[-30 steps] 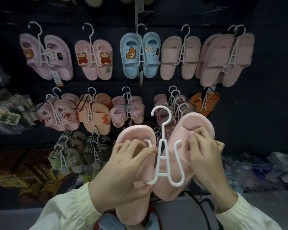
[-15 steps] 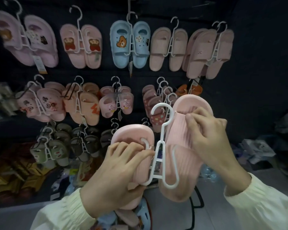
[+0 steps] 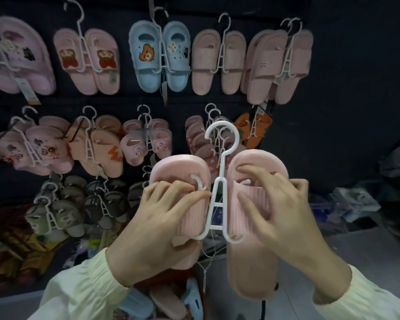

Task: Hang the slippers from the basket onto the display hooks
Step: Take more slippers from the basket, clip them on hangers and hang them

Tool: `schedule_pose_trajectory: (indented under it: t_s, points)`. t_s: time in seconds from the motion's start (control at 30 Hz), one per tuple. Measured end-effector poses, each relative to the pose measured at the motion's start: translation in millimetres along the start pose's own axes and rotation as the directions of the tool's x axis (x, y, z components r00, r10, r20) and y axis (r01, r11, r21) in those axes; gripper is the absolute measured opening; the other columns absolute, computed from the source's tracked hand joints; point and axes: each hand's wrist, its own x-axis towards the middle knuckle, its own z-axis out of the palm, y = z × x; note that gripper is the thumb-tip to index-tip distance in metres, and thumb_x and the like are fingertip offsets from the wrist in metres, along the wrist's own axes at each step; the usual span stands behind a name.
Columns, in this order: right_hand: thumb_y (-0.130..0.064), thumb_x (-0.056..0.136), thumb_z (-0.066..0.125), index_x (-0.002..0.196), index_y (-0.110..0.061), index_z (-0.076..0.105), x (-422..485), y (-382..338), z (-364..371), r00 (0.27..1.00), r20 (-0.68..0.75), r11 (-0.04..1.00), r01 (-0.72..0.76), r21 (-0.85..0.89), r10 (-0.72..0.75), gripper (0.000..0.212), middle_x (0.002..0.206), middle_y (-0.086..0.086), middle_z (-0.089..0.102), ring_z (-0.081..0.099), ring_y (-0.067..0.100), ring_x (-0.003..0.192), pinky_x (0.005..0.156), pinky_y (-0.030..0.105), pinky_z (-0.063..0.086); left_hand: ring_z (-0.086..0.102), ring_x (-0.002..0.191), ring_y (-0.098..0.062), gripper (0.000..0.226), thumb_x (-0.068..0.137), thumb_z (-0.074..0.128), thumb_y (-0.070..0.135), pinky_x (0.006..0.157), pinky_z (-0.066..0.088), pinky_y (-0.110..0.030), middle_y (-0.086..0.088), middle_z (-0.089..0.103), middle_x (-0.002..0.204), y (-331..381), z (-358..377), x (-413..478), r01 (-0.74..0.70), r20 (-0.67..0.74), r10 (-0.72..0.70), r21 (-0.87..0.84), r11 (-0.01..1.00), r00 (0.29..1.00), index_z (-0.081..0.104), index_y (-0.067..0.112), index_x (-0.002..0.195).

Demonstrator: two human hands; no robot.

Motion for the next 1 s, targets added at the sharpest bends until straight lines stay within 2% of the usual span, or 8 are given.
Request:
schedule_pose_trajectory:
  t_s: [0.13, 0.33, 0.43, 0.53, 0.73, 1.0]
  points:
    - [-0.051, 0.088, 0.052, 0.135, -0.037, 0.049, 11, 43, -5, 0.999, 0.033, 0.998, 0.014, -0.061, -0.012, 0.049, 0.112, -0.027, 0.055, 0.049, 0.002, 0.099, 0.084, 0.031, 0.025, 0.048, 0.111, -0.022, 0.074, 0.071, 0.067, 0.045, 0.102, 0.034, -0.040, 0.003, 0.050, 0.124, 2, 26, 38, -0.020, -0.005, 0.020, 0.029, 0.999, 1.000, 0.048, 0.026, 0.140]
    - [-0.076, 0.074, 0.049, 0.139, -0.034, 0.043, 46, 129, -22, 0.987, 0.154, 0.957, 0.081, -0.280, -0.038, 0.078, 0.116, -0.007, 0.049, 0.049, 0.019, 0.105, 0.088, 0.041, 0.032, 0.045, 0.110, -0.021, 0.071, 0.073, 0.065, 0.045, 0.103, 0.031, -0.036, 0.003, 0.049, 0.124, 18, 66, 124, -0.046, -0.048, 0.049, 0.064, 0.997, 0.998, 0.048, 0.025, 0.139]
    - [-0.073, 0.062, 0.067, 0.141, -0.031, 0.038, 67, 169, -30, 0.989, 0.123, 0.928, 0.121, -0.353, -0.082, 0.094, 0.125, 0.001, 0.043, 0.043, 0.022, 0.113, 0.094, 0.042, 0.026, 0.045, 0.110, -0.022, 0.080, 0.067, 0.078, 0.036, 0.101, 0.034, -0.038, 0.003, 0.048, 0.124, 24, 80, 173, -0.069, -0.064, 0.076, 0.108, 0.992, 0.995, 0.047, 0.024, 0.140]
    - [-0.057, 0.049, 0.087, 0.142, -0.028, 0.038, 93, 214, -41, 0.995, 0.063, 0.931, 0.089, -0.354, -0.071, 0.109, 0.134, 0.008, 0.041, 0.043, 0.027, 0.117, 0.097, 0.047, 0.026, 0.046, 0.111, -0.023, 0.082, 0.065, 0.081, 0.033, 0.101, 0.037, -0.042, 0.002, 0.048, 0.124, 32, 99, 226, -0.067, -0.092, 0.080, 0.130, 0.989, 0.993, 0.048, 0.024, 0.139]
    - [-0.046, 0.059, 0.087, 0.142, -0.024, 0.043, 142, 286, -65, 0.989, -0.068, 0.938, 0.102, -0.331, -0.132, 0.097, 0.146, 0.012, 0.035, 0.044, 0.030, 0.119, 0.097, 0.057, 0.040, 0.045, 0.113, -0.021, 0.085, 0.065, 0.087, 0.031, 0.102, 0.039, -0.040, 0.004, 0.044, 0.127, 48, 128, 313, -0.079, -0.134, 0.098, 0.142, 0.987, 0.986, 0.047, 0.024, 0.140]
    - [-0.040, 0.065, 0.082, 0.146, -0.021, 0.040, 208, 359, -102, 0.973, -0.141, 0.916, 0.117, -0.383, -0.183, 0.093, 0.148, 0.008, 0.034, 0.040, 0.033, 0.124, 0.097, 0.052, 0.034, 0.046, 0.111, -0.025, 0.075, 0.075, 0.071, 0.042, 0.100, 0.043, -0.047, -0.005, 0.047, 0.127, 53, 147, 421, -0.112, -0.141, 0.146, 0.225, 0.968, 0.979, 0.049, 0.016, 0.142]
